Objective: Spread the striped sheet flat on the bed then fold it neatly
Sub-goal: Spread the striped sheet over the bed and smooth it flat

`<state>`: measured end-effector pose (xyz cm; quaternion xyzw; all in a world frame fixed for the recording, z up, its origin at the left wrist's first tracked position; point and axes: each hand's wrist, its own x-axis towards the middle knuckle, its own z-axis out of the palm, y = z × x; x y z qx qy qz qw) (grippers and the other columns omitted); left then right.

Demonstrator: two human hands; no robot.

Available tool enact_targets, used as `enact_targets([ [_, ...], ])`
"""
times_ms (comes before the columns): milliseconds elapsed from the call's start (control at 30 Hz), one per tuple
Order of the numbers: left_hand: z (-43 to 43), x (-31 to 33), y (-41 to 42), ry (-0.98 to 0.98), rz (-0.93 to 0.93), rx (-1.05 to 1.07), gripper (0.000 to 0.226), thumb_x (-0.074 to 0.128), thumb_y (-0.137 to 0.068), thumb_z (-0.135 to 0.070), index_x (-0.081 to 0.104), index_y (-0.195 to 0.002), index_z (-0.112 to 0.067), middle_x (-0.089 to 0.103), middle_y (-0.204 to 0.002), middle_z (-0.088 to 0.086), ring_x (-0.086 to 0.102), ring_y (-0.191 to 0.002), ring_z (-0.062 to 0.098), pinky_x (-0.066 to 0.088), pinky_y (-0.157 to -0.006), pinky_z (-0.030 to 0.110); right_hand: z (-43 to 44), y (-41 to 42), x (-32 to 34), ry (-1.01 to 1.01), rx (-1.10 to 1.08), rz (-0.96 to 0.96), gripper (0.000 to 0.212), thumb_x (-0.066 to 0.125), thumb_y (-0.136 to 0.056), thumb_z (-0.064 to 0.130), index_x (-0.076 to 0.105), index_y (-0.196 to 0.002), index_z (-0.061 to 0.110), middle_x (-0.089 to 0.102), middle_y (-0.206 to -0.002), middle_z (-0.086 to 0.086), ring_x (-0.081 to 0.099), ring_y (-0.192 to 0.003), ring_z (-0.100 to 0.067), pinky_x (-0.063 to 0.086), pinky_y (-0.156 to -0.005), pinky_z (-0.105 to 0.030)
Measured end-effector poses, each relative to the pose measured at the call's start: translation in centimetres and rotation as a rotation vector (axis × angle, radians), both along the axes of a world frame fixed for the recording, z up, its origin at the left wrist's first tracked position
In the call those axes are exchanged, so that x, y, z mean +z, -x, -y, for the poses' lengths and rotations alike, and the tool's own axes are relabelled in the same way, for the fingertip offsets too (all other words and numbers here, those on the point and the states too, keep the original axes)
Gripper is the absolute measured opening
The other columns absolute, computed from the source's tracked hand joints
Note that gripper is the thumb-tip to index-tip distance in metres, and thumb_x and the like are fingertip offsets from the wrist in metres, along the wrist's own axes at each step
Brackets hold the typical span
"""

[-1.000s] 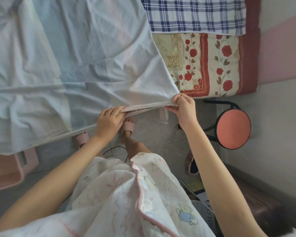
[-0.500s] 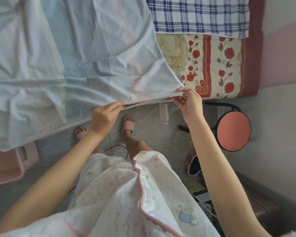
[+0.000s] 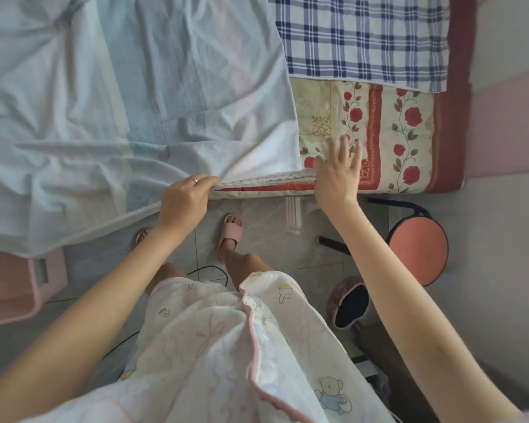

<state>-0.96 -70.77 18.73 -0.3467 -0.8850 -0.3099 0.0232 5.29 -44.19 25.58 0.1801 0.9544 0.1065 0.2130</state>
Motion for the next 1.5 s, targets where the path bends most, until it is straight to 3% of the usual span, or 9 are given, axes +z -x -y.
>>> enact_targets([
  [167, -0.5, 1.1, 0.6, -0.003, -0.030, -0.005, 0.029, 0.044, -0.083, 0.002, 0.072, -0.091, -0.004, 0.072, -0.081, 0.009, 0.068, -0.065, 0.026, 0.047, -0.049, 0.026, 5.5, 0.9, -2.7, 0.183, 0.381, 0.117, 0.109, 0.062, -0.082, 0.056, -0.011, -0.151, 0.013, -0.002, -0.160, -0.007, -0.003, -0.147, -0.028, -0.009, -0.115, -0.051],
  [267, -0.7, 1.2, 0.5, 0.016, -0.011, 0.008, 0.029, 0.044, -0.086, -0.003, 0.072, -0.091, -0.004, 0.072, -0.080, 0.008, 0.068, -0.063, 0.025, 0.047, -0.048, 0.026, 11.1, 1.3, -4.2, 0.476, 0.315, -0.122, 0.095, 0.072, -0.076, 0.043, 0.024, -0.148, 0.007, 0.038, -0.146, -0.011, 0.035, -0.136, -0.030, 0.023, -0.113, -0.044],
  [400, -0.2, 1.2, 0.5, -0.005, 0.058, 0.056, 0.025, 0.046, -0.086, -0.004, 0.071, -0.090, -0.004, 0.071, -0.074, 0.006, 0.066, -0.059, 0.024, 0.047, -0.044, 0.028, 14.7, 1.9, -4.9, 0.661, 0.105, -0.496, 0.054, 0.071, -0.066, 0.001, 0.056, -0.118, -0.002, 0.056, -0.106, -0.018, 0.061, -0.085, -0.034, 0.054, -0.065, -0.041],
  [500, 0.3, 1.8, 0.4, -0.055, 0.087, 0.084, 0.024, 0.048, -0.087, -0.008, 0.071, -0.091, -0.004, 0.072, -0.074, 0.005, 0.066, -0.059, 0.022, 0.049, -0.046, 0.029, 15.3, 2.5, -4.7, 0.690, 0.054, -0.675, 0.055, 0.066, -0.066, -0.004, 0.049, -0.117, 0.004, 0.050, -0.108, -0.019, 0.059, -0.080, -0.035, 0.052, -0.056, -0.038],
  [633, 0.6, 2.9, 0.9, -0.120, 0.133, 0.200, 0.026, 0.052, -0.089, -0.019, 0.066, -0.074, -0.002, 0.058, -0.050, 0.007, 0.048, -0.040, 0.019, 0.031, -0.045, 0.022, 17.4, 2.3, -5.0, 0.665, 0.180, -0.643, 0.062, 0.059, -0.073, 0.027, 0.034, -0.129, 0.014, 0.036, -0.123, -0.013, 0.051, -0.107, -0.035, 0.044, -0.086, -0.041],
  [767, 1.4, 2.9, 1.5, -0.107, 0.117, 0.130, 0.021, 0.056, -0.085, -0.017, 0.074, -0.085, -0.007, 0.068, -0.060, 0.003, 0.060, -0.048, 0.015, 0.038, -0.050, 0.017, 16.4, 3.8, -4.4, 0.716, 0.010, -0.662, 0.053, 0.060, -0.069, -0.010, 0.051, -0.118, 0.008, 0.038, -0.124, -0.019, 0.058, -0.096, -0.036, 0.053, -0.055, -0.036],
  [1167, 5.5, -1.1, -1.3, 0.119, 0.150, 0.237, 0.021, 0.066, -0.069, 0.002, 0.057, -0.085, -0.008, 0.060, -0.084, 0.007, 0.058, -0.076, 0.026, 0.035, -0.047, 0.026, 13.1, 4.5, -2.8, 0.585, 0.312, -0.700, 0.028, 0.046, -0.049, -0.015, 0.059, -0.059, 0.007, 0.053, -0.051, 0.000, 0.046, -0.050, -0.020, 0.038, -0.085, -0.037],
  [1300, 9.2, -2.6, -0.6, 0.141, 0.269, 0.491, 0.023, 0.065, -0.068, 0.005, 0.054, -0.084, -0.008, 0.059, -0.084, 0.008, 0.057, -0.073, 0.026, 0.038, -0.053, 0.030, 12.7, 4.3, -2.1, 0.807, 0.214, -0.527, 0.030, 0.039, -0.056, -0.018, 0.061, -0.065, 0.001, 0.055, -0.059, -0.006, 0.049, -0.049, -0.026, 0.043, -0.044, -0.035],
  [1500, 13.8, -2.4, 1.5, 0.051, 0.251, 0.428, 0.019, 0.066, -0.070, 0.006, 0.064, -0.085, -0.005, 0.067, -0.079, 0.009, 0.062, -0.068, 0.031, 0.045, -0.057, 0.033, 13.4, 5.8, -1.2, 0.934, 0.142, -0.349, 0.022, 0.035, -0.064, -0.001, 0.055, -0.066, 0.008, 0.052, -0.056, -0.004, 0.047, -0.051, -0.025, 0.036, -0.047, -0.032],
])
